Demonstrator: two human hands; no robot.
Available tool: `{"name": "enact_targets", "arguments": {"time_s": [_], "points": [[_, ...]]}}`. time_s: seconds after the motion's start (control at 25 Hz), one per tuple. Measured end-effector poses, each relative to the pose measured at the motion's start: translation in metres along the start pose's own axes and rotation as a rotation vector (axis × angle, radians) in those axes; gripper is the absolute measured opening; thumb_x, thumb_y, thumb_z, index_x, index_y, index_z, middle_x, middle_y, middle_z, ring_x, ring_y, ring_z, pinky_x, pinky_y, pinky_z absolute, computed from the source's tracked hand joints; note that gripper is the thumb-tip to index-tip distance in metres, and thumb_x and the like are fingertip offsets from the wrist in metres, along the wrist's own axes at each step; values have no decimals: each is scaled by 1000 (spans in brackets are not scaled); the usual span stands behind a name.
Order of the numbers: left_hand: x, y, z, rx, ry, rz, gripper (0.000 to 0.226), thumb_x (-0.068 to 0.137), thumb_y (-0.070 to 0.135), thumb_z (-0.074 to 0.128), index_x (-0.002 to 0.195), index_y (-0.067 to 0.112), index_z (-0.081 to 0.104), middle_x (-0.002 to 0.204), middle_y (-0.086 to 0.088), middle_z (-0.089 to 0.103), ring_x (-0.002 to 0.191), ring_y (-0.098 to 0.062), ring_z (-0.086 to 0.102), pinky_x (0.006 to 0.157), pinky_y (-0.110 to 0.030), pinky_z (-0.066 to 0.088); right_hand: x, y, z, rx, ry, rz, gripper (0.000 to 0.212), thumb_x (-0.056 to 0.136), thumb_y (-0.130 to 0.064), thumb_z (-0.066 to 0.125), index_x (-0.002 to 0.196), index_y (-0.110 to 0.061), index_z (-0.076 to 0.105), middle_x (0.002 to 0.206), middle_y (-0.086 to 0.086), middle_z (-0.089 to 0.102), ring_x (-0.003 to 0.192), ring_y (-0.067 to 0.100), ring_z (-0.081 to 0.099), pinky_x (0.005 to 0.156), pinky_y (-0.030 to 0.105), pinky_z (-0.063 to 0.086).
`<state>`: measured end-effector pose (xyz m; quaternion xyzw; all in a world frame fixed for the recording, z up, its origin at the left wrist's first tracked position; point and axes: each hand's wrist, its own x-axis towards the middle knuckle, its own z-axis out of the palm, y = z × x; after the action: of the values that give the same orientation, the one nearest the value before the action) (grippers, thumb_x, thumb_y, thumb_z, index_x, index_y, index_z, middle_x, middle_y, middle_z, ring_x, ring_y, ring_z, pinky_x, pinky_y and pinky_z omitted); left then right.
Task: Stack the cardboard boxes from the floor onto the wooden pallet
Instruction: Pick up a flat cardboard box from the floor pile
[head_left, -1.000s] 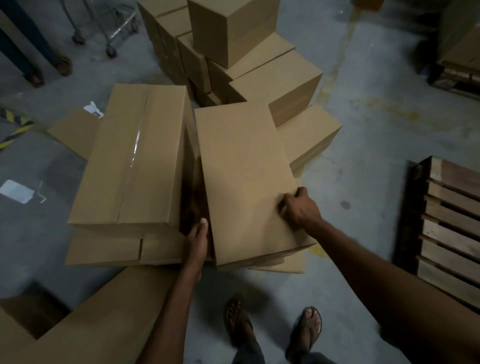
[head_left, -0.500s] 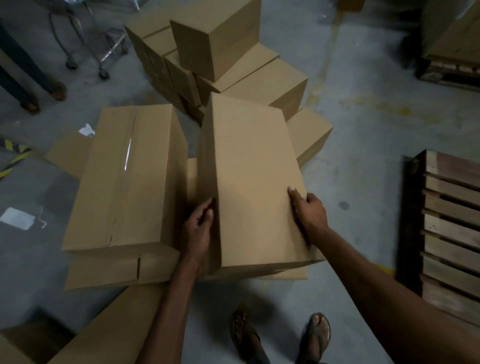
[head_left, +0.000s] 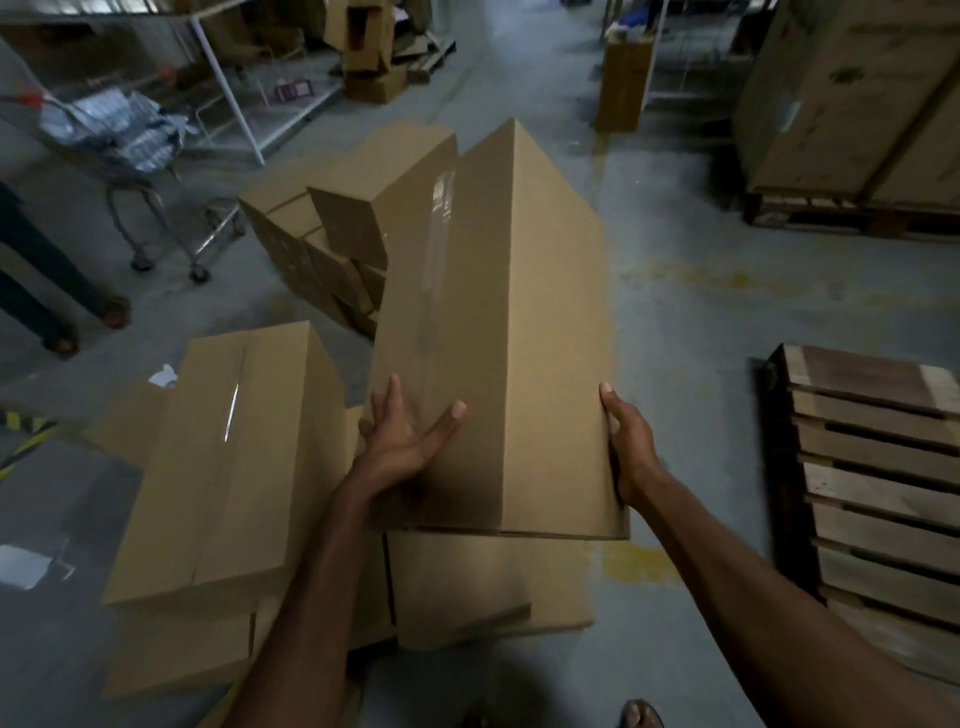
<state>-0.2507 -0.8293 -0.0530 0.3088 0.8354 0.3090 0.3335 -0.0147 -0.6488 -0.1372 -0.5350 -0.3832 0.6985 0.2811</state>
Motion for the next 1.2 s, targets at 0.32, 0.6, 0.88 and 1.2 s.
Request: {"name": "enact_targets", "arguments": {"time_s": [0.32, 0.6, 0.88, 1.2], "points": [[13, 7, -2, -59, 66, 215, 106, 66, 96, 56, 156, 46, 31, 168, 3, 26, 153, -19, 28, 124, -50, 28, -31, -49, -36, 94, -20, -82, 54, 93, -60, 62, 118, -14, 76, 111, 14, 77, 103, 35, 74, 98, 55, 56], [2, 42, -2, -257, 52, 17, 161, 40, 93, 74, 159, 36, -17, 170, 0, 16, 152, -24, 29, 122, -44, 32, -32, -64, -43, 36, 38, -167, 60, 91, -70, 56, 112, -18, 76, 106, 9, 78, 101, 34, 73, 94, 52, 56], [-2, 60, -26, -391, 116, 41, 111, 46, 76, 89, 136, 21, 55, 124, 0, 67, 103, -18, 68, 77, -33, 56, -29, -81, -44, -452, 47, -376, 95, 82, -93, 32, 154, -30, 36, 154, 1, 46, 137, 28, 48, 116, 57, 36], [-25, 73, -4, -417, -56, 90, 112, 63, 42, 95, 153, 30, 29, 133, 5, 48, 102, -15, 57, 68, -31, 49, -96, -134, -30, -232, -300, -303, 63, 104, -64, 27, 133, -21, 63, 115, 6, 76, 101, 25, 75, 79, 37, 62]]}}
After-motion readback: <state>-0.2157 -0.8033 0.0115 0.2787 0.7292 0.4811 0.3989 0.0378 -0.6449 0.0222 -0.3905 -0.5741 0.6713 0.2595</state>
